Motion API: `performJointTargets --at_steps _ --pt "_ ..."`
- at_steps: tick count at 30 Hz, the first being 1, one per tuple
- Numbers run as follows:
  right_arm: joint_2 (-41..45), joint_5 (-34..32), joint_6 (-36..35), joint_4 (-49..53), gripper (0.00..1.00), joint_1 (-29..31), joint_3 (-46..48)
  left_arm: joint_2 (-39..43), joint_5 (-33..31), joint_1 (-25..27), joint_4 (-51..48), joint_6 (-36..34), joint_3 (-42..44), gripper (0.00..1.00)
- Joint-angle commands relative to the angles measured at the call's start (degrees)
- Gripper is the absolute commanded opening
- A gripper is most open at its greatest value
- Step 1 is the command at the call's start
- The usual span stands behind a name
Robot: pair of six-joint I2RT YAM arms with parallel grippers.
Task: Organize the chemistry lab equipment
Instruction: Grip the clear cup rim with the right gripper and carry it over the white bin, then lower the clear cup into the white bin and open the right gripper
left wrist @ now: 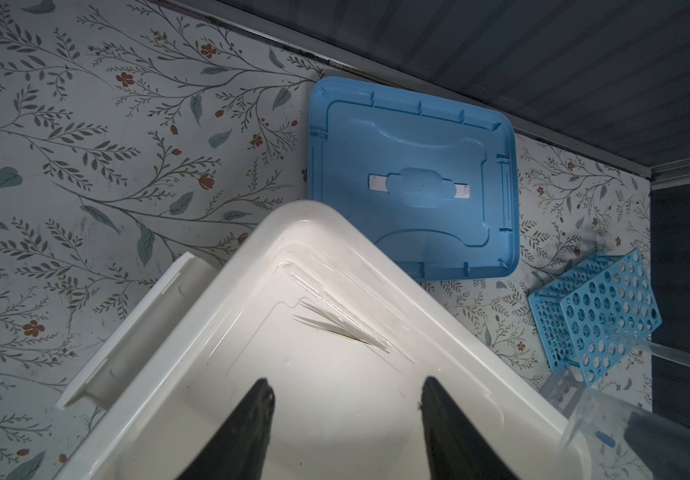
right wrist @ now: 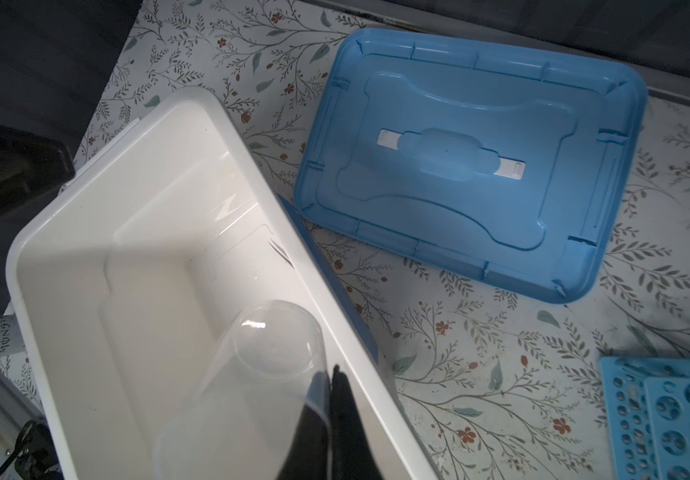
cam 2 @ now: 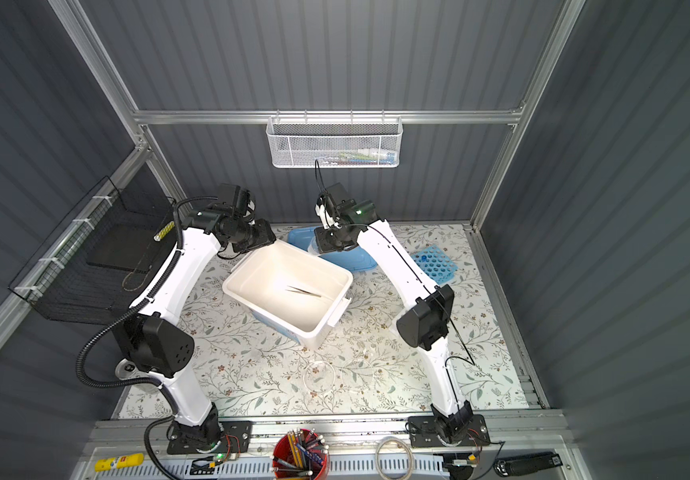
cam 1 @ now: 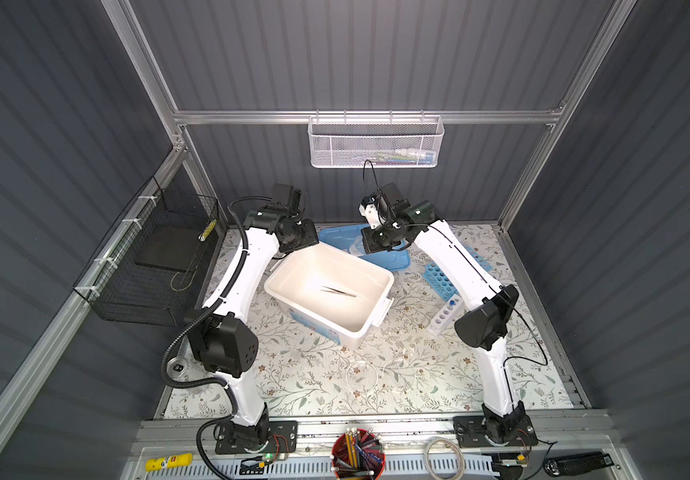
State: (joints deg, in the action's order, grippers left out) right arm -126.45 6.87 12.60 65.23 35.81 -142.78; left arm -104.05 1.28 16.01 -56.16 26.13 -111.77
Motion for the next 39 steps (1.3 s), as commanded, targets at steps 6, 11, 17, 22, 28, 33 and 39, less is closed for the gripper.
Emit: performJointTargets --at_steps 6,11,17,22,28,33,39 --pt "-4.23 -0.07 -7.07 4.99 0.00 3.79 -3.12 3.31 -0.04 -3.26 3.83 -1.70 5.44 0.59" --pt "-6.34 -0.77 -7.73 6.14 0.00 5.18 -2.99 4.25 -1.63 -3.51 3.69 -3.55 5.86 0.59" --pt "-9.37 -1.02 -6.98 7.26 0.00 6.78 -3.65 3.30 -1.32 -3.88 2.64 -6.96 4.20 0.60" --pt "-12.40 -2.44 -7.22 10.40 0.00 8.47 -3.40 2.15 -1.28 -3.97 0.93 -10.52 0.66 0.60" --pt "-11.45 -1.87 -6.58 12.12 0.00 9.75 0.80 1.91 0.10 -4.06 1.73 -11.07 0.37 0.60" --pt "-12.06 -0.97 -5.81 13.89 0.00 10.41 1.86 3.23 0.40 -4.06 2.55 -12.05 2.81 0.60" --pt "-14.01 -2.55 -6.65 13.96 0.00 10.51 3.48 5.48 0.79 -4.06 4.06 -12.16 5.66 0.60"
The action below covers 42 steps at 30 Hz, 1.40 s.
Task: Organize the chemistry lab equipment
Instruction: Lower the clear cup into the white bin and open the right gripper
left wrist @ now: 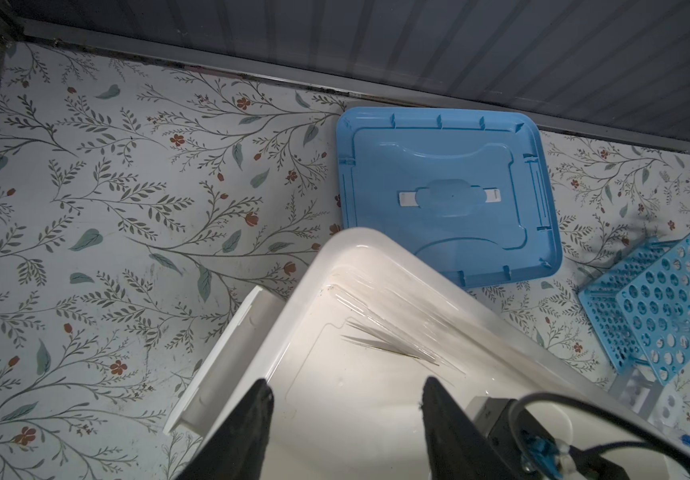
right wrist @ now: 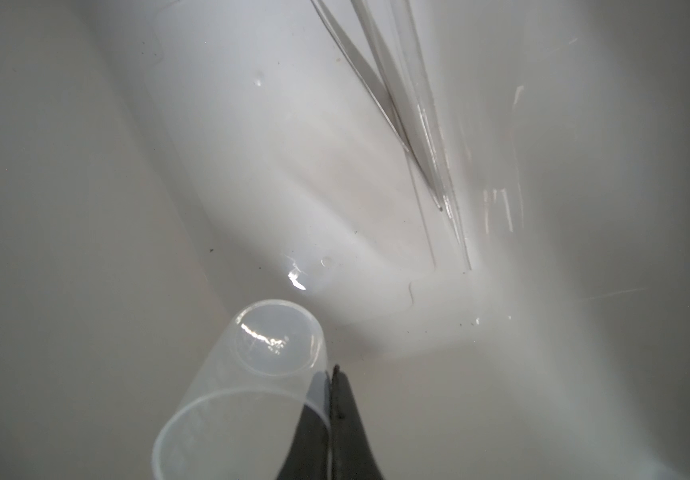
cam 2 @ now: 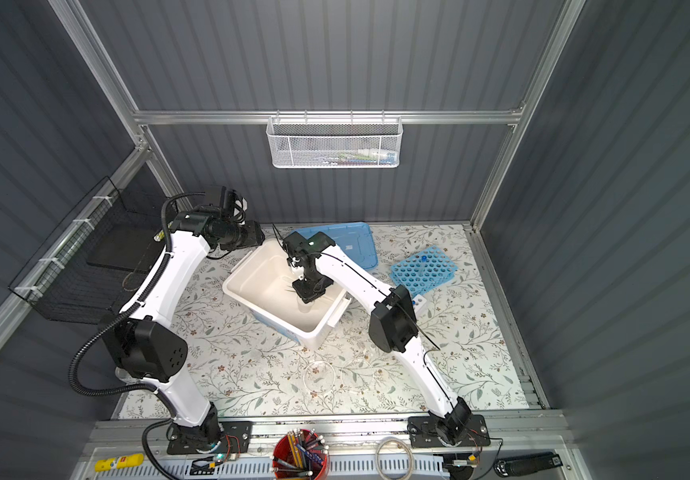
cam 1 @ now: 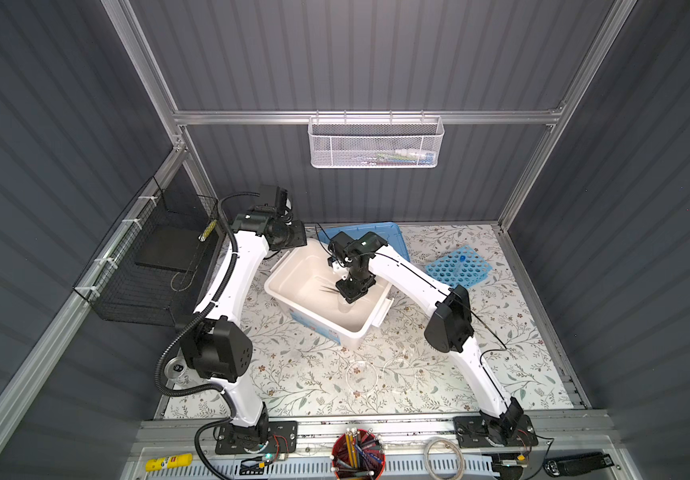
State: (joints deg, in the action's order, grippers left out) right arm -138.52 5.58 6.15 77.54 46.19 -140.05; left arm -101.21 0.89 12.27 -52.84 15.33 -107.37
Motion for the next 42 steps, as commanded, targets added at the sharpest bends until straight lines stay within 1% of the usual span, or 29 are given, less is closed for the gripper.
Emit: performJointTargets --at_steps 1,8,19,32,42 --pt "-2.36 -1.76 -0.39 1.63 0.00 0.12 0.80 2.92 1.31 -0.32 0.95 -1.27 1.77 0.60" --pt "-4.28 -4.05 -0.42 -0.50 0.00 0.20 1.79 4.46 1.33 -0.33 1.43 -1.62 3.90 0.60" --pt "-4.28 -5.99 -0.72 0.61 0.00 0.23 4.26 5.16 0.78 -0.32 2.87 -1.66 4.73 0.60" --pt "-4.71 -5.30 -1.15 0.23 0.00 0.48 5.73 5.44 0.27 -0.32 3.87 -2.29 5.42 0.60" --pt "-4.29 -4.42 -1.65 -0.41 0.00 1.09 8.67 5.31 0.50 -0.32 4.66 -2.50 5.89 0.60"
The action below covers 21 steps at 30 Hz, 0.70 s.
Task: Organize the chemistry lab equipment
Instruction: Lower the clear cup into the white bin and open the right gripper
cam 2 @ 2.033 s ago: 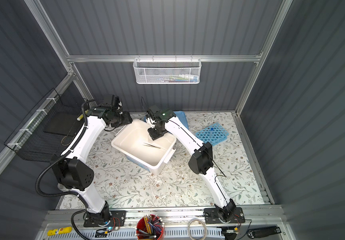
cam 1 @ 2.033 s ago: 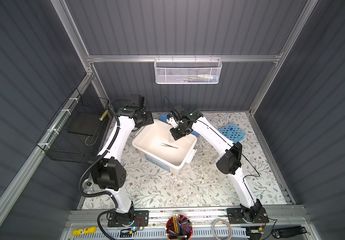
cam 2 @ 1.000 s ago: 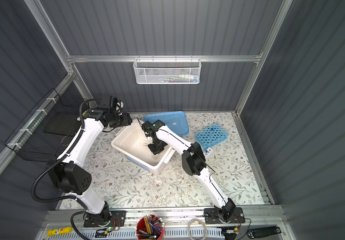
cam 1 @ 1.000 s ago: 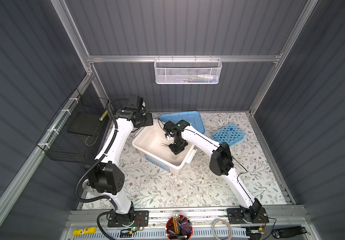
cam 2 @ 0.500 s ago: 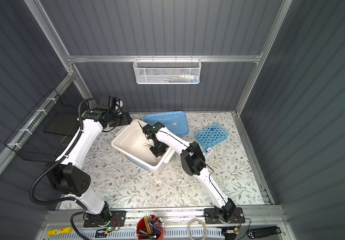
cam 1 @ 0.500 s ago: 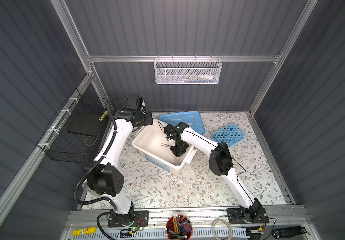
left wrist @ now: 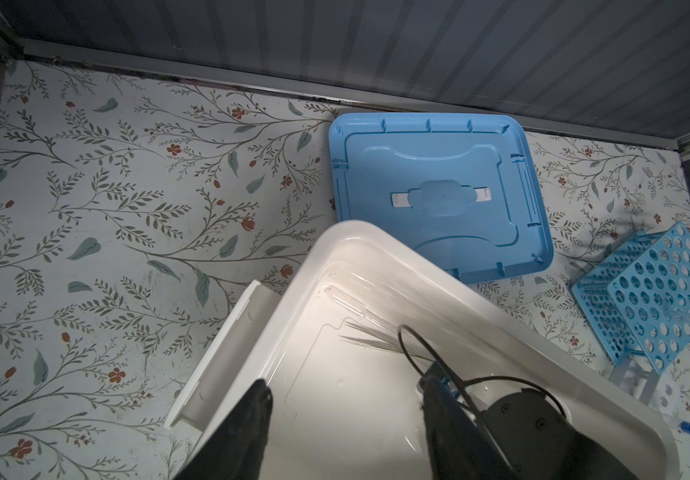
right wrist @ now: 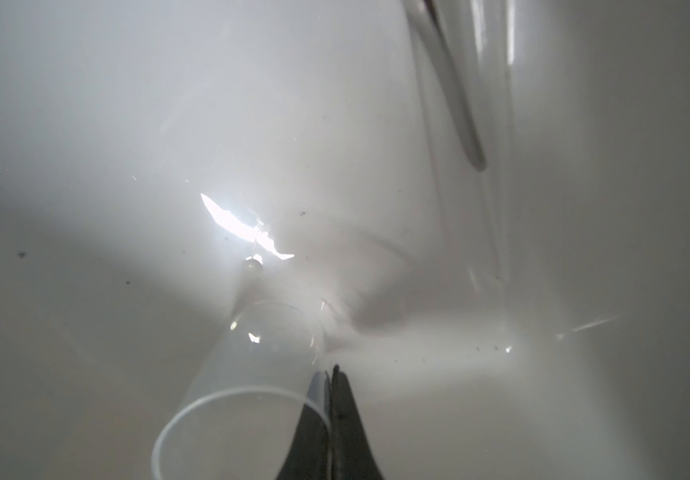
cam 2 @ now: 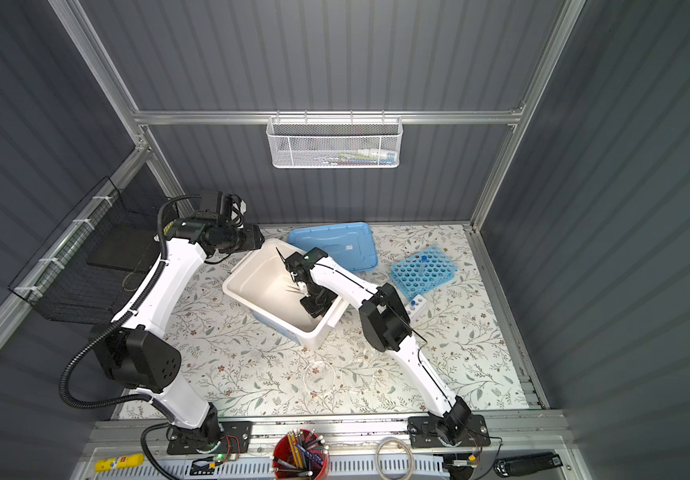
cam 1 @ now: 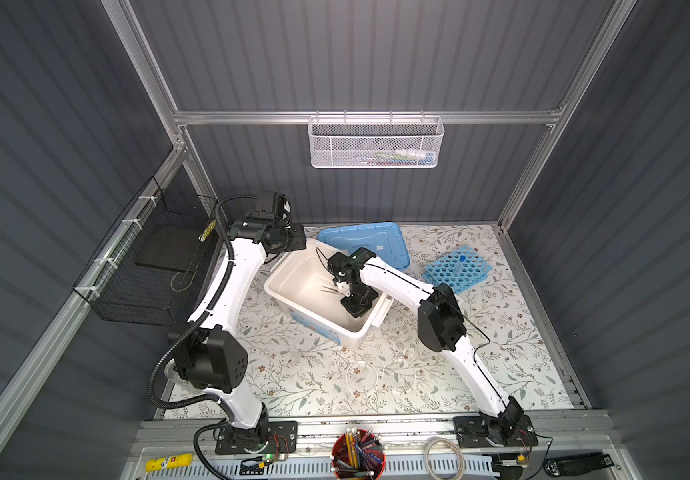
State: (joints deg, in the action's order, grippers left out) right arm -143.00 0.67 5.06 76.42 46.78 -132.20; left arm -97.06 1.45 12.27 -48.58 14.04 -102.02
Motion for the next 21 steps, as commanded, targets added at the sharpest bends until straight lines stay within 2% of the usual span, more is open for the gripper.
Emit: performJointTargets --at_steps 1,7,15,21 --pt "0.33 0.74 -0.44 0.59 0.00 0.50 0.94 1.17 0.00 -0.32 0.41 -1.21 0.62 0.61" --pt "0.10 0.87 -0.12 -0.09 0.02 0.75 1.59 1.47 -0.05 -0.32 0.61 -1.28 1.38 0.61" --pt "0.66 -0.11 -0.66 0.33 0.22 0.68 0.09 1.39 0.48 -0.32 0.94 -1.04 1.46 0.61" --pt "1.29 -0.87 -0.36 1.16 0.30 0.07 -2.38 1.17 1.27 -0.32 1.34 -0.95 1.64 0.61"
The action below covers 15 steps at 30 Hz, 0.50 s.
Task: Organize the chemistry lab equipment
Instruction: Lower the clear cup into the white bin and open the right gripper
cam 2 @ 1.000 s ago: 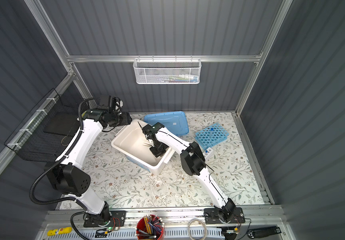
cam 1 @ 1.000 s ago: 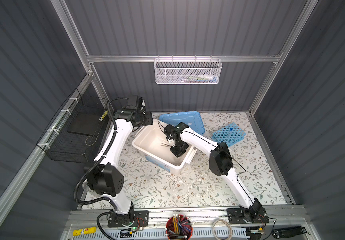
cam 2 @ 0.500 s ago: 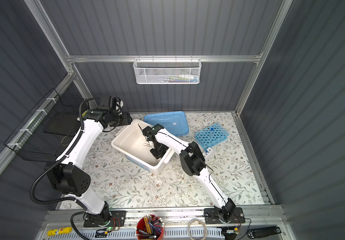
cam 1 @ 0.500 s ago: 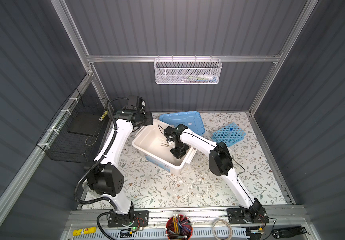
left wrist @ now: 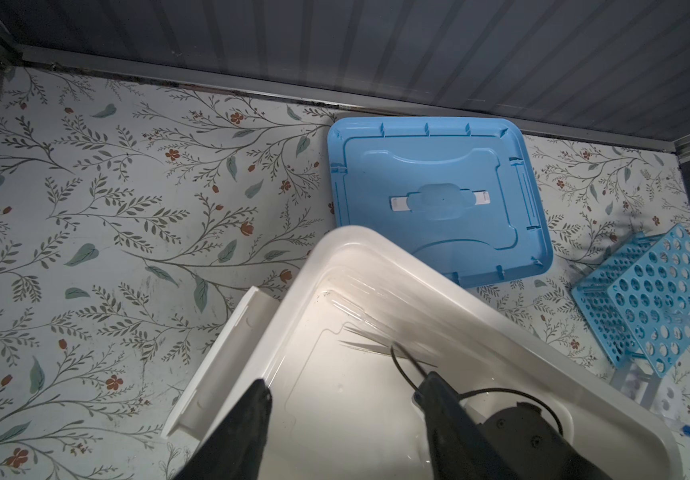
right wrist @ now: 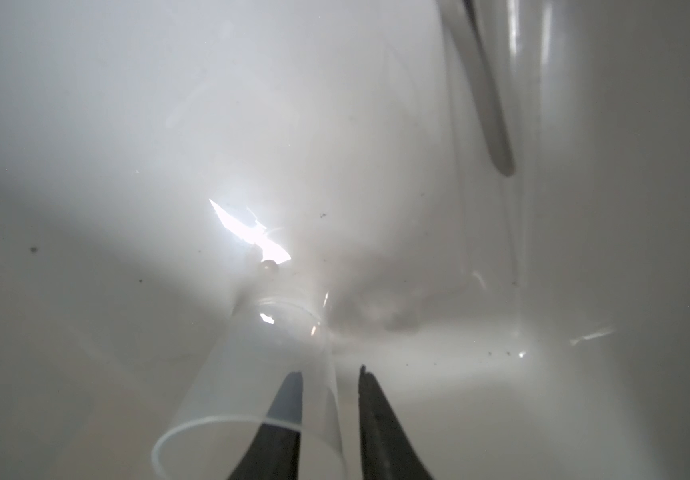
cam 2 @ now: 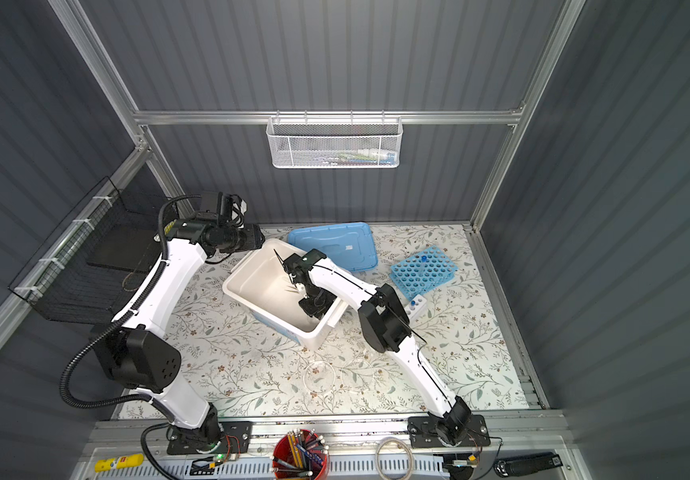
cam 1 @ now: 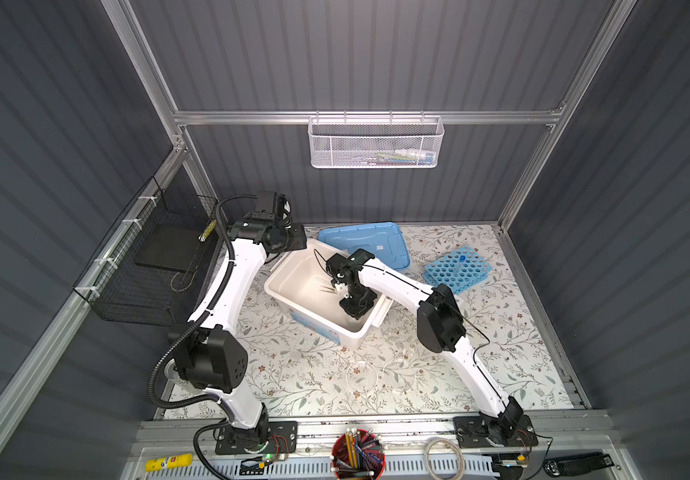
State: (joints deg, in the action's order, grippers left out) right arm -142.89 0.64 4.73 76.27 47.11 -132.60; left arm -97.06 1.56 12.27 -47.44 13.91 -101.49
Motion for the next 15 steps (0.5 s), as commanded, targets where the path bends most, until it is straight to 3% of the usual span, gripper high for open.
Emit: performJointTargets --at_steps 1,15 --pt "1.21 -1.04 0.02 1.63 0.32 -0.34 -2.53 1.12 1.25 -0.32 0.24 -0.82 1.08 0.61" --pt "5.21 1.23 0.98 2.71 0.47 -1.59 -4.81 1.34 1.24 -0.32 0.79 0.23 2.70 0.61"
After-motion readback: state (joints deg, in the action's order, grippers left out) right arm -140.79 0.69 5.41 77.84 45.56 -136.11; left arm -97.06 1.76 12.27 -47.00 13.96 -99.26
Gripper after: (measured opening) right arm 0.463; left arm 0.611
